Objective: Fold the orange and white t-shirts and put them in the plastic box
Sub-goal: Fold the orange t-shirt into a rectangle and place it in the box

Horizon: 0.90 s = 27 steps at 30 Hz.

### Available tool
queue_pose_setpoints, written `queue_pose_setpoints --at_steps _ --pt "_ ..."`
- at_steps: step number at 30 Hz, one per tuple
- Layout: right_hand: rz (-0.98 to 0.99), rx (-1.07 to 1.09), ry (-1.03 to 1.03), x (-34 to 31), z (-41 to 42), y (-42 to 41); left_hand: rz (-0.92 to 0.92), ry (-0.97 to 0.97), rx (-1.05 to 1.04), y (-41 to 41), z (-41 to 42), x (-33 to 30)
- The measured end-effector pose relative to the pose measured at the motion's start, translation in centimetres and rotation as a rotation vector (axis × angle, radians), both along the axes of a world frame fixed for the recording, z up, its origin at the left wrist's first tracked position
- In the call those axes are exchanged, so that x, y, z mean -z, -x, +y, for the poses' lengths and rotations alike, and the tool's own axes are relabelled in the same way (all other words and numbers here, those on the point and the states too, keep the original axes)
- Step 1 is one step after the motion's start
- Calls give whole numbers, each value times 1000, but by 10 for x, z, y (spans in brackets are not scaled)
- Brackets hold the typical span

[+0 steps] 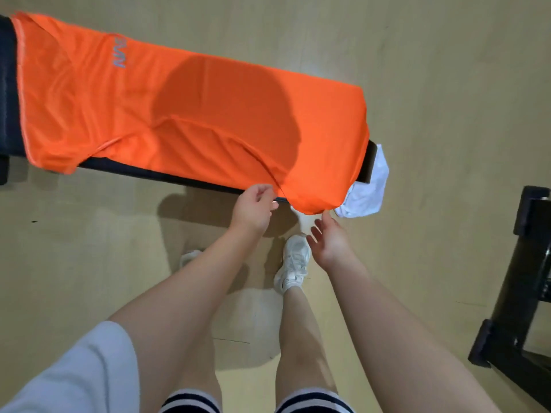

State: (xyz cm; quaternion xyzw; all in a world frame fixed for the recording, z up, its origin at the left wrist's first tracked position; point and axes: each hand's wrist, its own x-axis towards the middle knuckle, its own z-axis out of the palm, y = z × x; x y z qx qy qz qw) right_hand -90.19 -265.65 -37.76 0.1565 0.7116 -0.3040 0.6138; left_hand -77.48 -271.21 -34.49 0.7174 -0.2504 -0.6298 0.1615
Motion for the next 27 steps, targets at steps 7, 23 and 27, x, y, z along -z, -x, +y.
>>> queue_pose_setpoints --at_steps 7,23,27 --pt "-316 430 114 23 6 6 -137 -29 -74 38 5 9" --pt "-105 -1 -79 -39 -6 81 -115 -266 -311 76 -11 -26" --pt "19 115 85 -51 -44 100 25 -122 -294 82 -32 -33"
